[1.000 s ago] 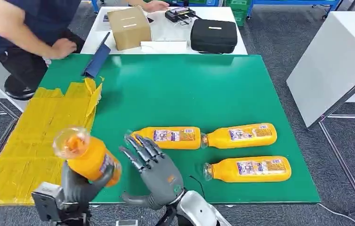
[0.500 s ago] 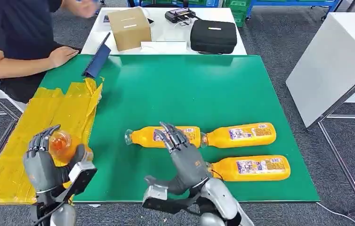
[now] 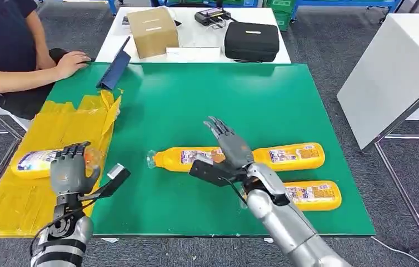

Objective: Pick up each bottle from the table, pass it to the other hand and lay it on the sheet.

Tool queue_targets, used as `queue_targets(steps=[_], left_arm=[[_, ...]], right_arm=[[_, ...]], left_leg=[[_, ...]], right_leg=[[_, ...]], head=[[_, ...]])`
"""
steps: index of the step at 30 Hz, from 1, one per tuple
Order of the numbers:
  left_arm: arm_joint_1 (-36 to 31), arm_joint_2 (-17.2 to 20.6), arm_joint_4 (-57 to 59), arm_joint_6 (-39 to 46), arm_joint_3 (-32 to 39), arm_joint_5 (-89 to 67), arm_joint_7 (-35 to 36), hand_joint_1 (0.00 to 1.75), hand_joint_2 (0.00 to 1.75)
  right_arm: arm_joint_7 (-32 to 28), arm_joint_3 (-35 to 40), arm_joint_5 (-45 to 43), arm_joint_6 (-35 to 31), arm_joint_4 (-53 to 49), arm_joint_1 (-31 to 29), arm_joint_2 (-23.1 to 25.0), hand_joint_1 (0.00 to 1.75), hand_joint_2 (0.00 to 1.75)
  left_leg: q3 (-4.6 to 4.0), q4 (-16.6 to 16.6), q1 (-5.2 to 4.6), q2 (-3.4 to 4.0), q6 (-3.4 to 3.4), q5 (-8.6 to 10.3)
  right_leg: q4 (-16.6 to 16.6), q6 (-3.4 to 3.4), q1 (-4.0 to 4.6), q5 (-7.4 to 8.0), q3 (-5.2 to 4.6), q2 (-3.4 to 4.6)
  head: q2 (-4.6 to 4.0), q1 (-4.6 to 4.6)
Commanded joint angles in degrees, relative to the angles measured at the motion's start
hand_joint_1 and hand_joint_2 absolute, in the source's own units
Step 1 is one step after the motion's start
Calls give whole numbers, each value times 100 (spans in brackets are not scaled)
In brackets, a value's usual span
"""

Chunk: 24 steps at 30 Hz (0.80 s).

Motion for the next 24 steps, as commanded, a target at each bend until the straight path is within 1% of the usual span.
queue_targets(steps=[1,2,3,4,5,6,7,8,9,12,14,15,16,17,18,19,20,21,22,23,24], left_arm=[[-935,425,2606,-11,-534,27,81,175,175],[-1007,451,2840,-68,-595,-12,80,175,175],[-1066,408,3035,-206,-588,-4,102,63,175],[-1062,392,3036,-239,-558,37,37,0,175],[-1035,341,3022,-480,-461,327,-374,0,175],[-1011,326,3009,-869,-312,723,-796,0,0],[-992,272,2954,-925,-173,1041,-1071,0,0],[-955,203,2847,-1217,-25,1586,-1646,0,0],[-918,204,2736,-1568,-55,1788,-1788,0,0],[-931,196,2727,-1572,-63,1782,-1782,0,0],[-915,187,2688,-1731,-76,1888,-1844,0,0],[-867,105,2459,-2366,-131,2399,-2213,0,0],[-747,24,2054,-2777,-253,2672,-2127,0,0],[-670,-55,1782,-3174,-288,3049,-2138,0,0],[-555,-93,1351,-3729,-313,3798,-2112,0,0],[-520,-116,1173,-4080,-267,4267,-2200,0,0],[-471,-143,936,-4565,-154,5040,-2353,0,0],[-373,-113,707,-4804,-147,5505,-2319,0,0],[-298,-111,498,-5170,-87,6145,-2488,0,0],[-267,-91,407,-5190,-120,6202,-2467,0,0],[-267,-91,407,-5190,-120,6202,-2467,0,0]], right_arm=[[56,394,-8,-2,684,-496,131,0,175],[65,414,23,-21,670,-478,139,0,175],[100,427,63,-35,642,-450,146,0,175],[112,424,76,-42,634,-437,147,0,175],[119,420,90,-36,631,-415,152,0,175],[118,404,98,-18,691,-442,167,0,175],[138,391,118,-40,715,-445,172,0,175],[137,359,131,-44,748,-441,187,0,175],[118,321,149,-50,786,-434,199,0,175],[117,322,151,-52,788,-432,199,0,175],[112,308,159,-49,803,-432,211,0,175],[189,245,278,-118,814,-374,236,0,175],[200,197,322,-107,787,-300,244,0,175],[200,190,343,-88,825,-291,253,0,175],[198,195,366,-59,970,-343,300,0,175],[203,204,388,-52,1075,-392,334,0,175],[189,217,392,-35,1303,-502,407,0,175],[187,220,442,-64,1531,-564,452,0,175],[168,237,523,-146,1875,-675,511,0,175],[135,235,534,-193,1983,-712,536,0,175],[135,235,534,-193,1983,-712,536,0,175]], left_leg=[[20,0,3,3,-8,-14],[4,-5,-2,-2,-5,-5],[7,-6,-2,-1,-7,-6],[9,-5,-2,0,-8,-7],[18,-7,-1,-4,-11,-12],[4,-3,-3,-3,-7,-8],[8,-3,-1,-1,-9,-10],[9,1,1,2,-10,-15],[0,-1,-4,2,-5,-9],[9,-1,-2,-4,-7,-12],[8,-2,-4,-8,-6,-10],[7,-3,-3,-12,-4,-7],[10,-1,-3,-16,-6,-8],[5,-4,-6,-26,-3,-4],[8,0,-1,-30,-6,-7],[10,-3,-5,-39,-3,1],[13,0,-2,-36,-5,-1],[10,1,-3,-24,-1,0],[12,2,0,-7,-3,-3],[18,-5,-3,-4,-2,-1],[15,-3,-5,-17,0,3]], right_leg=[[-4,-6,0,-11,20,24],[-4,-3,-2,-5,8,10],[-5,-5,-3,-6,11,12],[-6,-6,-2,-6,10,15],[-7,-9,-2,-11,20,16],[-5,-5,-3,-6,6,10],[-5,-7,-1,-7,10,16],[-4,-9,0,-9,11,23],[-4,-3,-3,-5,0,14],[-5,-7,-2,-6,14,14],[-5,-5,-5,-5,14,10],[-7,-3,-3,-3,13,6],[-5,-5,-3,-4,17,11],[-4,-2,-6,-2,12,-2],[-6,-5,-1,-5,18,1],[-5,-2,-6,-4,16,-11],[-5,-5,-4,-4,19,-3],[-5,-2,-4,2,14,2],[-7,-3,-1,6,14,21],[-10,-1,-4,12,18,23],[-5,3,-5,12,18,6]], head=[[0,2],[0,4],[0,2],[0,2],[0,2],[0,0],[0,2],[0,0],[0,0],[0,0],[0,2],[0,6],[0,0],[0,0],[0,0],[0,0],[0,0],[0,2],[0,2],[0,2],[0,4]])
